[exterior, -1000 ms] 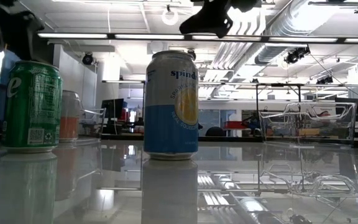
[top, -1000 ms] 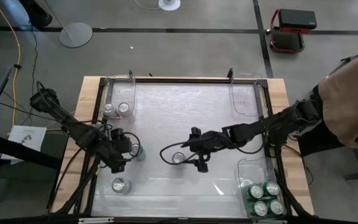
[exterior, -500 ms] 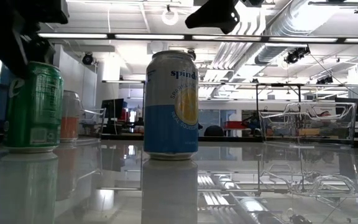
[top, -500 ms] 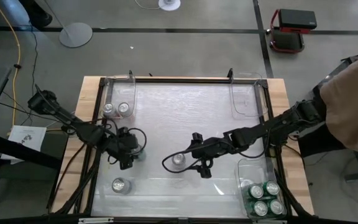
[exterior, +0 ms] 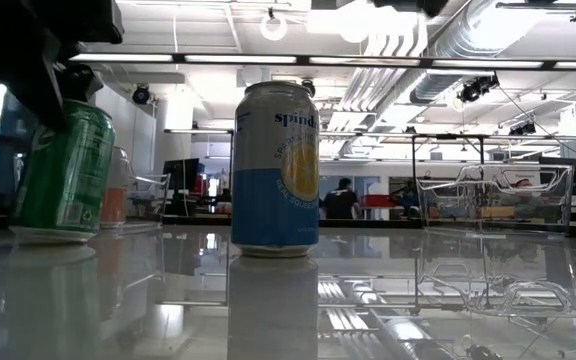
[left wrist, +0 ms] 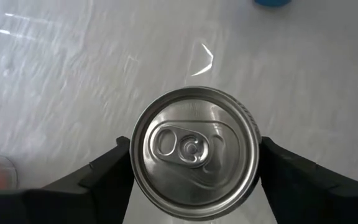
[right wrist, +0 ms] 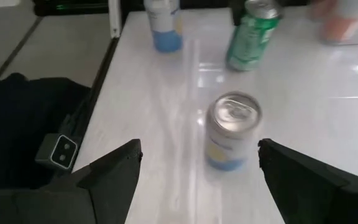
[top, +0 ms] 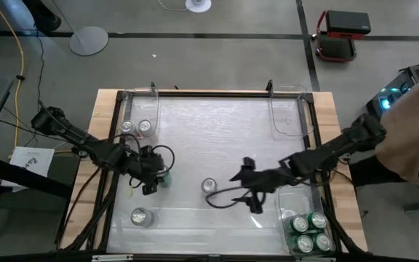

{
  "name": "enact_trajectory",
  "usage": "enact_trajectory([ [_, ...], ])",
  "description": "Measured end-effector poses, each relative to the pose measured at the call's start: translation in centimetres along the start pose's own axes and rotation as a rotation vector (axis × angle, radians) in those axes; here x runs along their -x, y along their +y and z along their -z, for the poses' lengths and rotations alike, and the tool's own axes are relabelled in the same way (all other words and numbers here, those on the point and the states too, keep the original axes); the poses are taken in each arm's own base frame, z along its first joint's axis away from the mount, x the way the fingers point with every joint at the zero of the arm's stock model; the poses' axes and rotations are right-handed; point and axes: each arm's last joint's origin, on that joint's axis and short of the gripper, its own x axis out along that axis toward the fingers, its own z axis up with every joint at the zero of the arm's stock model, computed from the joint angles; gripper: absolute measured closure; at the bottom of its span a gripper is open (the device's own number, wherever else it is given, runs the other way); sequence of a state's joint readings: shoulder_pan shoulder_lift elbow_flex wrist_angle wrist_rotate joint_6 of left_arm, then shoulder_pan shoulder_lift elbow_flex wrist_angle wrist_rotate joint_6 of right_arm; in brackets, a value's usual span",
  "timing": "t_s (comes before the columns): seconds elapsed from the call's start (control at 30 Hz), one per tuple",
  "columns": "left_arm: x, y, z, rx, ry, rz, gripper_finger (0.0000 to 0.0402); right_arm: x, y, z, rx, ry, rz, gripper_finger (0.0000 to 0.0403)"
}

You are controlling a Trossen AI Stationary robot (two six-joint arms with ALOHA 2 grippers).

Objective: Sort soda cans
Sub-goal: Put the green soda can into the bottom transparent bin

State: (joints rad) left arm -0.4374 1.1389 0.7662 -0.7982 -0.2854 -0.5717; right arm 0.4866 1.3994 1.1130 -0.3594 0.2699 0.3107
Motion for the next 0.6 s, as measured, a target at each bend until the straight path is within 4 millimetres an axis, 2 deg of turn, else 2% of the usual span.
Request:
enact_trajectory([
  [0.17, 0.0, -0.8, -0.4, -0.057, -0.027, 0.111, 0.0120, 3.7, 1.7, 0.8, -0.005, -0.047, 0.110, 0.0091],
  [0.3, 0.5, -1.2, -1.0, -0.104, -0.073, 0.115, 0.0124, 5.5, 2.7, 1.4, 0.001, -0.093, 0.185, 0.0091],
  [0.43, 2.1, -0.9, -3.0, -0.117, -0.207, 0.006, 0.0124, 6.6, 3.3, 1.8, 0.016, -0.122, 0.229, 0.0091],
  [0.6, 4.0, 0.8, -6.7, -0.142, -0.367, -0.133, 0.0124, 7.2, 3.7, 2.1, 0.020, -0.152, 0.264, 0.0091],
])
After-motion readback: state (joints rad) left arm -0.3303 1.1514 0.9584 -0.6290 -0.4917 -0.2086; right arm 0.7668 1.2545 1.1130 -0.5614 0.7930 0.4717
